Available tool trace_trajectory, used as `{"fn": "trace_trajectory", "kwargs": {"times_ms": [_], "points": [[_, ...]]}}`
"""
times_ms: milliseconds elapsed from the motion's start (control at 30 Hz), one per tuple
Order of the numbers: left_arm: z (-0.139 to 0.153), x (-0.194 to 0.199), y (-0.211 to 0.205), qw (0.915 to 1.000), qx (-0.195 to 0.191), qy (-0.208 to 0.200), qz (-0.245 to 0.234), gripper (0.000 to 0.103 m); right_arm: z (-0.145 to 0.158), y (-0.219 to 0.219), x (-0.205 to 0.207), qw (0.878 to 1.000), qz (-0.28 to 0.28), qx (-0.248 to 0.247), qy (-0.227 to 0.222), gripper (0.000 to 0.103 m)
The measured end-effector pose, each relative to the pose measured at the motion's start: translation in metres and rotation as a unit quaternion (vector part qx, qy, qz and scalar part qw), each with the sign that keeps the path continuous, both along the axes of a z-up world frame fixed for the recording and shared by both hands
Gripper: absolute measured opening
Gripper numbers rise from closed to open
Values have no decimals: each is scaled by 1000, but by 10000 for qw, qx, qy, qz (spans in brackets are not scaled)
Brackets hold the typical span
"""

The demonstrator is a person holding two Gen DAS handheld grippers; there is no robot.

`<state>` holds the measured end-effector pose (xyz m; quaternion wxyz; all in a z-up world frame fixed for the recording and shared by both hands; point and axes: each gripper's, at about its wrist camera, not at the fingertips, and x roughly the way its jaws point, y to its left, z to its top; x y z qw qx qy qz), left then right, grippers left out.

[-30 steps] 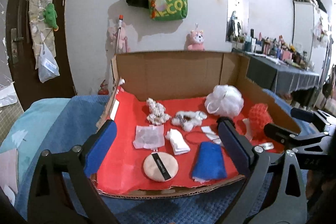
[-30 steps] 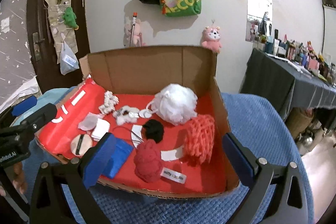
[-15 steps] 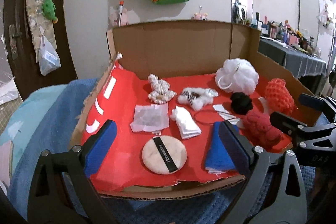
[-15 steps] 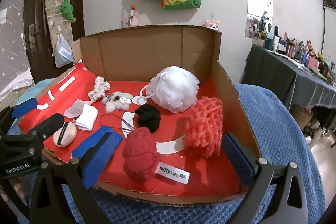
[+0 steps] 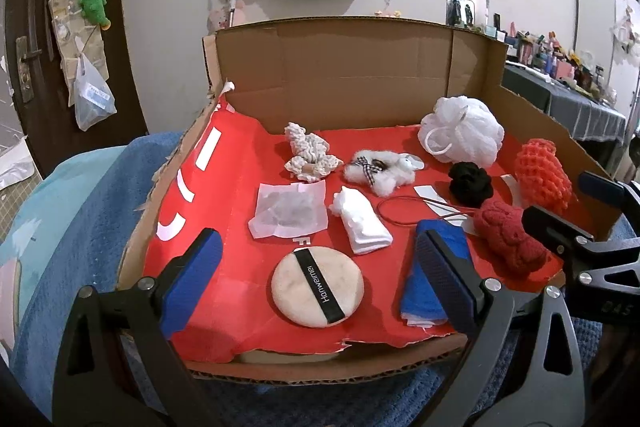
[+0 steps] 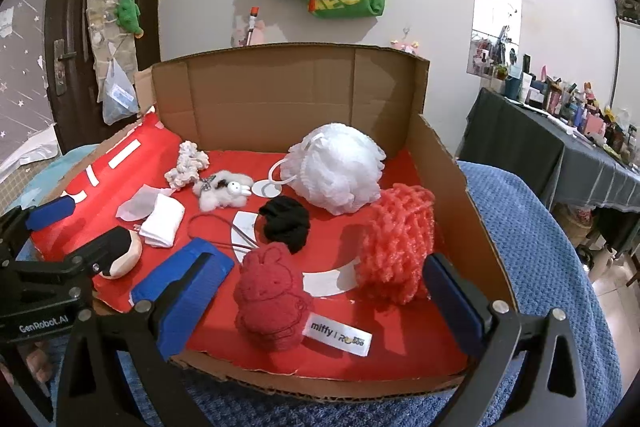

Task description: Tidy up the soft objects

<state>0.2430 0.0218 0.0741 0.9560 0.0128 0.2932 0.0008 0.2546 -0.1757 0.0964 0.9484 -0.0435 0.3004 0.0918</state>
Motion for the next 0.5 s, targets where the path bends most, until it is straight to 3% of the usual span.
{"fn": "trace_trajectory", "kwargs": {"times_ms": [500], "points": [[1,1,0,10000,-24,-21,-41,99,-1,-2,1,10000,-25,14,-21,103]]}}
